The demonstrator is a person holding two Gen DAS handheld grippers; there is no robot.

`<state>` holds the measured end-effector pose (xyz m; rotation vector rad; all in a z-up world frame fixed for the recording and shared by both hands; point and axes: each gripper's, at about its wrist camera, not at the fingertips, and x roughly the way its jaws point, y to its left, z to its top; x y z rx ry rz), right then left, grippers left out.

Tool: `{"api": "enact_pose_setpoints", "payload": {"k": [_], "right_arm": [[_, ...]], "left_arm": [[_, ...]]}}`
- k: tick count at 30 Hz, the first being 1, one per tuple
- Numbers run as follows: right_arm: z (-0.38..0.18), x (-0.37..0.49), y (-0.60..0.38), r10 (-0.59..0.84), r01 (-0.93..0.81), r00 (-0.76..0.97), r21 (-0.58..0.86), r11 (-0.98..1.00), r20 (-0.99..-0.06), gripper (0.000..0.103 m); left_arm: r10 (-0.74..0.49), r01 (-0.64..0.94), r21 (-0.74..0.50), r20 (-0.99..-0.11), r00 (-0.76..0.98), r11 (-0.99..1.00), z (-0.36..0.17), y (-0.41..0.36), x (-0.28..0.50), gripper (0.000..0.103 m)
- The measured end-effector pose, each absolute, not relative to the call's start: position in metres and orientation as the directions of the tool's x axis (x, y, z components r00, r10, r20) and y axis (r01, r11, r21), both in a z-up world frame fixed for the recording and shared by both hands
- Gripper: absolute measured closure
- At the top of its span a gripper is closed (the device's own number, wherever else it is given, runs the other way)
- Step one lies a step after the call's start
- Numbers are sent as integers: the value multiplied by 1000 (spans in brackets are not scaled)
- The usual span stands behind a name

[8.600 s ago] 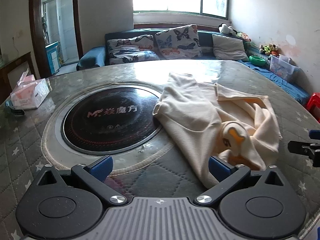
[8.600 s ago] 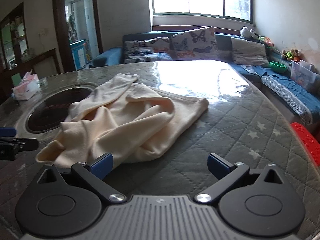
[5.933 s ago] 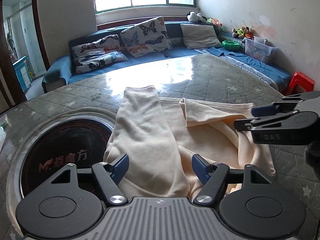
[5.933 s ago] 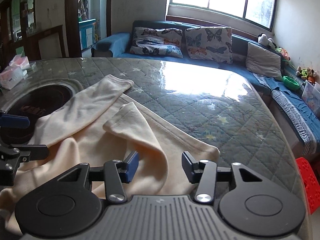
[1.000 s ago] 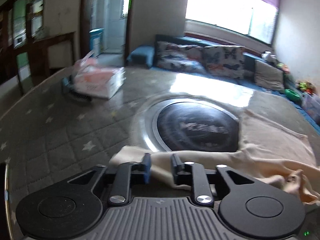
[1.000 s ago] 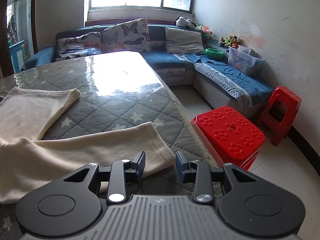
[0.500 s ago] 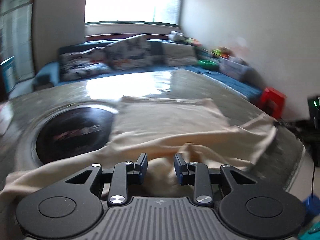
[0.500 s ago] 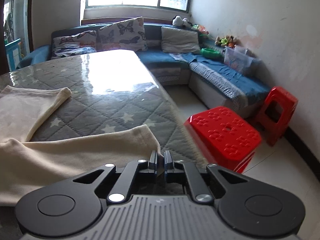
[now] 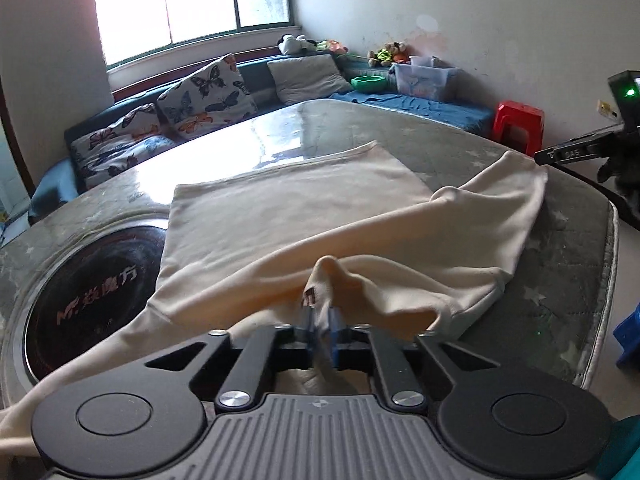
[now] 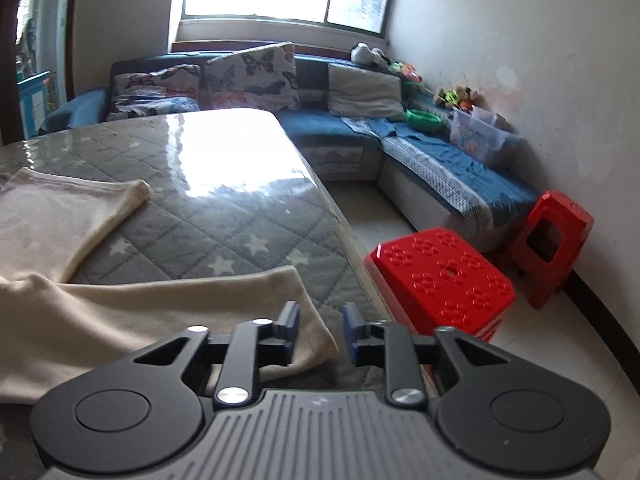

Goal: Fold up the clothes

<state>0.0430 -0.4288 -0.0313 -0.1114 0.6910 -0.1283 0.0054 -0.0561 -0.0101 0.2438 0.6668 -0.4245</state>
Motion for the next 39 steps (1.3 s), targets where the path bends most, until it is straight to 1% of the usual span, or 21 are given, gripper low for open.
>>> {"api": "enact_pose_setpoints", "payload": {"k": [3,4,9,13,16,18,22,25,30,35,39], "right_arm": [[-21,40,-416,-115,25,778,-153,988,-618,73],[-18,39,-412,-100,6,781,-153,988,-616,71],[-5,33,-369,76,-204,778,-137,969,-624,68],[-2,29,-321,255,-420,726,-118,900,-639,68],[-8,29,-290,340,-537,671,-116,836,-659,68],[-12,32,-272,372,-587,641,-117,801,-671,68],[-25,32,-247,405,-647,589,-108,755,-699,68],[-33,21,-236,410,-688,553,-121,715,-725,68],[-37,-1,-238,406,-730,508,-130,671,-760,68],[-32,-15,-248,406,-749,454,-92,656,-793,68],[-18,-10,-252,420,-745,474,-98,660,-774,68]], "left_arm": [[-323,462,72,-622,714,884,-1,-48,-9,100],[-331,466,67,-614,716,882,2,-45,-14,100],[-354,501,80,-612,707,862,8,-29,-48,101],[-357,524,82,-642,678,848,4,-17,-64,101],[-372,541,68,-655,658,838,3,-10,-65,101],[-369,533,72,-645,670,843,8,-8,-63,100],[-361,480,47,-596,717,876,24,-6,-45,98],[-360,456,24,-578,733,890,28,-11,-24,98],[-379,472,-15,-619,688,882,5,-31,7,98],[-407,507,-46,-662,629,861,-19,-44,9,98],[-429,546,-37,-663,613,837,-22,-43,-6,97]]}}
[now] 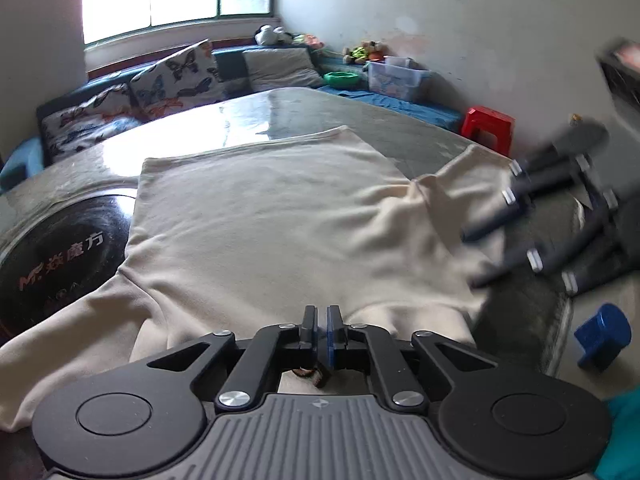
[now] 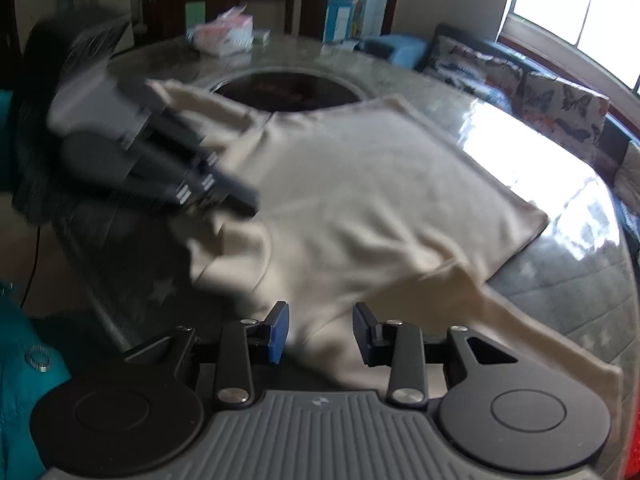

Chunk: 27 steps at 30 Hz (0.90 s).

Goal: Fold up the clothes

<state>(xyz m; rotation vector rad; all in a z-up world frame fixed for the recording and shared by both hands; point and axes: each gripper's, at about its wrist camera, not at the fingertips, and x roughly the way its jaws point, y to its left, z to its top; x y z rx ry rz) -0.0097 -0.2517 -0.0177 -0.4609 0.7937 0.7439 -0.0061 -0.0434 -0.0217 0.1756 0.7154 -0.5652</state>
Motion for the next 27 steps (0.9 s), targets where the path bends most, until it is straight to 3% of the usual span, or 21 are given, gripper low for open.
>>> {"api": "enact_pose_setpoints", "payload": {"k": [9,23,27], "right_arm": [[-1,73,-276,331,-571,603,-103,815,-726,68],[-31,200,-318,227,-351,609,-1,937,-760,70],[-42,222,-319,225,-335,588,19,942,-777,82]], "left_arm": [[-456,552,-55,-634,624,832,-3,-50,6,97],[-580,673,-147,-657,481,725,-24,-113,27,97],[-608,691,-175,-654,450,701,-26,-117,27,97]]}}
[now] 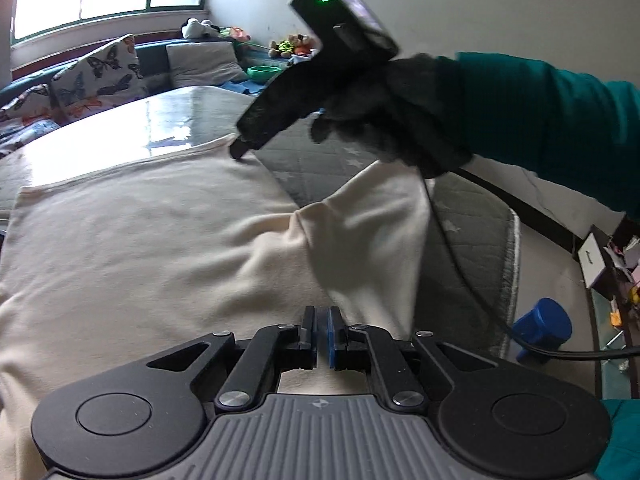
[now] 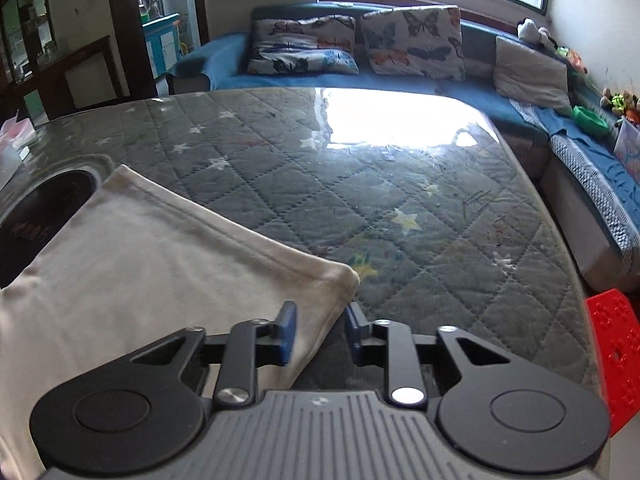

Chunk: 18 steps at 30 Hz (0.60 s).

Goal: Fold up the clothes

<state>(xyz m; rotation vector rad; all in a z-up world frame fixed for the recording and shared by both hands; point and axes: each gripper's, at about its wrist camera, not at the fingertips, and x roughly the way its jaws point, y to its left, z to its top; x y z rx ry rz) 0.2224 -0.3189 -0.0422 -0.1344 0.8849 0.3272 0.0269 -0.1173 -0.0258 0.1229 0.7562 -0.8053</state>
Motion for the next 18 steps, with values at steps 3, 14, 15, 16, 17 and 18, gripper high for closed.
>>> {"api": "enact_pose_setpoints", "payload": {"k": [3,14,15,16,17,18], "right_arm": [[-46,233,-317,227,-327,586,29,945,-778,92],[-53,277,-291,191,-349,614,-46,936,-766,98],[-54,279,-289,187,-350,616,-53,935,-766,98],[-54,282,-288,184,-352,615,-58,934,-767,97],[-53,283,-287,183,-354,614,-61,933,-768,97],[-52,283,-286,178,-354,614,-67,933,-769,97]], "left_arm": [[-627,702,-197,-649,430,685,-27,-117,27,97],[-659,688,-260,-630,410,677,-32,-118,42,97],[-660,683,-265,-628,412,680,-32,-117,43,97],[-658,678,-268,-628,416,685,-32,-117,45,97],[-654,672,-267,-628,422,691,-31,-116,45,97],[-648,666,-264,-629,430,697,-29,-115,46,95]]}}
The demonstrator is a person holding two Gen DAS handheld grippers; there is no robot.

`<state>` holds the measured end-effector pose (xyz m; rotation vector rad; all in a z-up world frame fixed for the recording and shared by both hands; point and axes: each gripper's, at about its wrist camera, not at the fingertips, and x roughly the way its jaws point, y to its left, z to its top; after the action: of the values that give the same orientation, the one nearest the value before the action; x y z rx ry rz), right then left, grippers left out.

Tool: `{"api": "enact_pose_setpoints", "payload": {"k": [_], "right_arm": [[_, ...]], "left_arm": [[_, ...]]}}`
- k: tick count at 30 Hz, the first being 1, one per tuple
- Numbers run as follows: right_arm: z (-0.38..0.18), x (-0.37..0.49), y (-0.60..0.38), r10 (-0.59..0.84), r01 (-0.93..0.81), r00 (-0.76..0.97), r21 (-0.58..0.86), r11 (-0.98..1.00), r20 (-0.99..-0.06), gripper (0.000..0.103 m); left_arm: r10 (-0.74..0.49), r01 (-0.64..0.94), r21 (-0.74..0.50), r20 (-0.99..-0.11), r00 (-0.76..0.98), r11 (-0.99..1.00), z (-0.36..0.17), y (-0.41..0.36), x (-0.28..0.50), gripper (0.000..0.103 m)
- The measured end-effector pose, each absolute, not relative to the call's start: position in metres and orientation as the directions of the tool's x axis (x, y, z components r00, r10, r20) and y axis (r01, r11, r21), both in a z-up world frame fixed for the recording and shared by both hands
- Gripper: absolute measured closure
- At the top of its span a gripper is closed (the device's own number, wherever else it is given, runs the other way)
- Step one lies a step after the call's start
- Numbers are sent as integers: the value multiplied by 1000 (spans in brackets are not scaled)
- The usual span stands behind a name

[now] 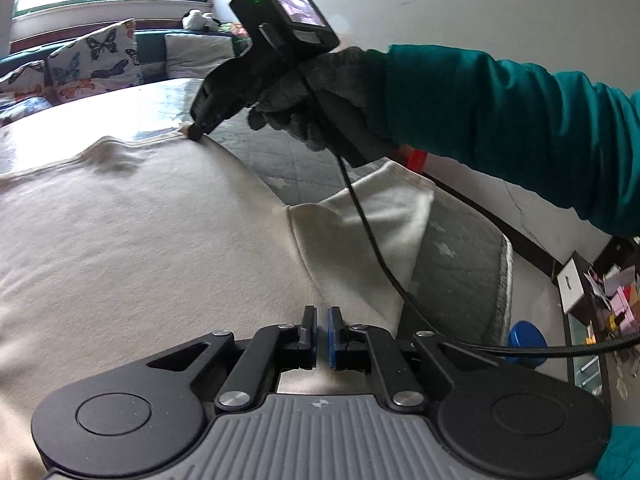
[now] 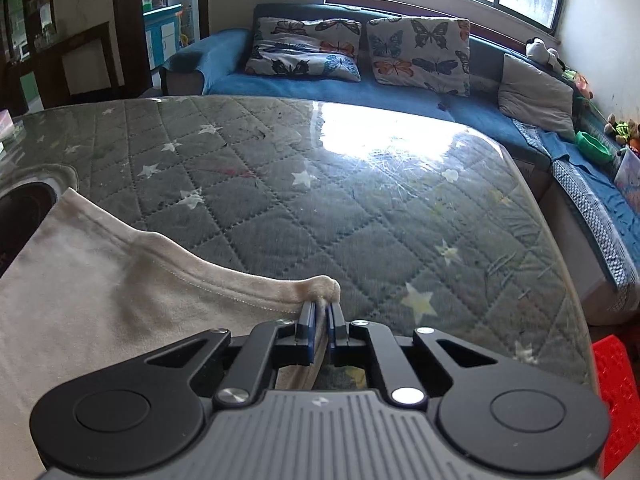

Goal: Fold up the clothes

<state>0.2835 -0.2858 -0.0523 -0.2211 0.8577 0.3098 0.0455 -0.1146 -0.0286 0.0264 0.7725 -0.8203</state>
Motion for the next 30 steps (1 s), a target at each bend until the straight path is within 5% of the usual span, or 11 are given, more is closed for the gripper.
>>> {"api": "enact_pose_setpoints", "payload": {"k": [15,30], "right_arm": [[-32,243,-257,255,-477,586,-73,876,-769,75],[-51,270,-207,311,-512,556,-22,859,-771,75]], "left_arm": [[-379,330,-202,-645,664,922,-15,-23,91,83],[-268,174,-205,-669,693,963,-27,29,92,83]]}}
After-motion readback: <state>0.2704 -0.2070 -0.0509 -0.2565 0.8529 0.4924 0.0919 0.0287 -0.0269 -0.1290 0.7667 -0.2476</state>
